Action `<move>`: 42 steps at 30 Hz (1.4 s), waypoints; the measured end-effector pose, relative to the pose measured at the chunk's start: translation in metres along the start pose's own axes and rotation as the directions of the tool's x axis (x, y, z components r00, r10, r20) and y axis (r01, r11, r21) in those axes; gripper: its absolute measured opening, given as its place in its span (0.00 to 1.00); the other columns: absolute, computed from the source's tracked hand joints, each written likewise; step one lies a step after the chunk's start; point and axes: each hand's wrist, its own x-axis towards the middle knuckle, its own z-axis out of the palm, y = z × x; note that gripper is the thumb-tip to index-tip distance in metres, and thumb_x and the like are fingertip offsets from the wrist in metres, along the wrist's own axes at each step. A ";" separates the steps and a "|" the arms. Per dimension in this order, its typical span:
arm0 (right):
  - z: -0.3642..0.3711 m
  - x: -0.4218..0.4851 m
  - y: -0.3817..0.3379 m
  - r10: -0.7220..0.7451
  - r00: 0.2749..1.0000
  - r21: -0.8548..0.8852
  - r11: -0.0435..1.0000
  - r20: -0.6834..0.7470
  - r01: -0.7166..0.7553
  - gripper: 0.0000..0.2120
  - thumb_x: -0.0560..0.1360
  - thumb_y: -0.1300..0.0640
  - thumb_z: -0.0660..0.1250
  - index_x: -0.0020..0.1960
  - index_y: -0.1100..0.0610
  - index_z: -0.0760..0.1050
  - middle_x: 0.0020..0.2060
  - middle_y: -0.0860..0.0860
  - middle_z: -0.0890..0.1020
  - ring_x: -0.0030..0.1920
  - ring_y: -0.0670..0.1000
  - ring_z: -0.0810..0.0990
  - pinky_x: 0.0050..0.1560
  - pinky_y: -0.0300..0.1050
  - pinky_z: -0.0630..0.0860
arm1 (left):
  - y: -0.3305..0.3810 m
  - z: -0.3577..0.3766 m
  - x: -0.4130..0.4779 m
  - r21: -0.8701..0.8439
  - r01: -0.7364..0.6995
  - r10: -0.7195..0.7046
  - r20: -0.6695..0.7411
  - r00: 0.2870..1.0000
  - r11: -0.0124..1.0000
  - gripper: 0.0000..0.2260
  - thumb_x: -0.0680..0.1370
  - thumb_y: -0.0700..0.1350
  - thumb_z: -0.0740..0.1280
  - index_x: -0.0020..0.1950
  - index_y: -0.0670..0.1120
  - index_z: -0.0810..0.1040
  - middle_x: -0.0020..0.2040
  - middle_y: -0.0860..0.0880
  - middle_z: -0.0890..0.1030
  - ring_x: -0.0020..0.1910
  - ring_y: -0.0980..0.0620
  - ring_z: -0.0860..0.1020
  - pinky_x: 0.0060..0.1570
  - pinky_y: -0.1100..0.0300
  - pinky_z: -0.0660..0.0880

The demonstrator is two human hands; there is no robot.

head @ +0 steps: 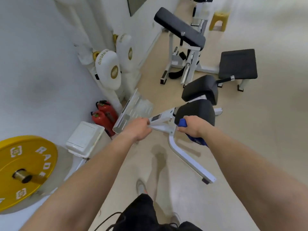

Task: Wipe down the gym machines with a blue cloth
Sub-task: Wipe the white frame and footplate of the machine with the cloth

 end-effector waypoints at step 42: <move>0.289 0.651 0.109 0.210 0.959 -0.412 0.870 -0.191 -0.272 0.29 0.81 0.44 0.57 0.77 0.54 0.59 0.76 0.61 0.60 0.75 0.64 0.57 0.76 0.61 0.48 | -0.218 0.318 0.601 -0.167 -0.067 0.105 0.231 0.967 0.984 0.26 0.78 0.45 0.62 0.76 0.47 0.61 0.73 0.48 0.65 0.70 0.47 0.65 0.65 0.52 0.66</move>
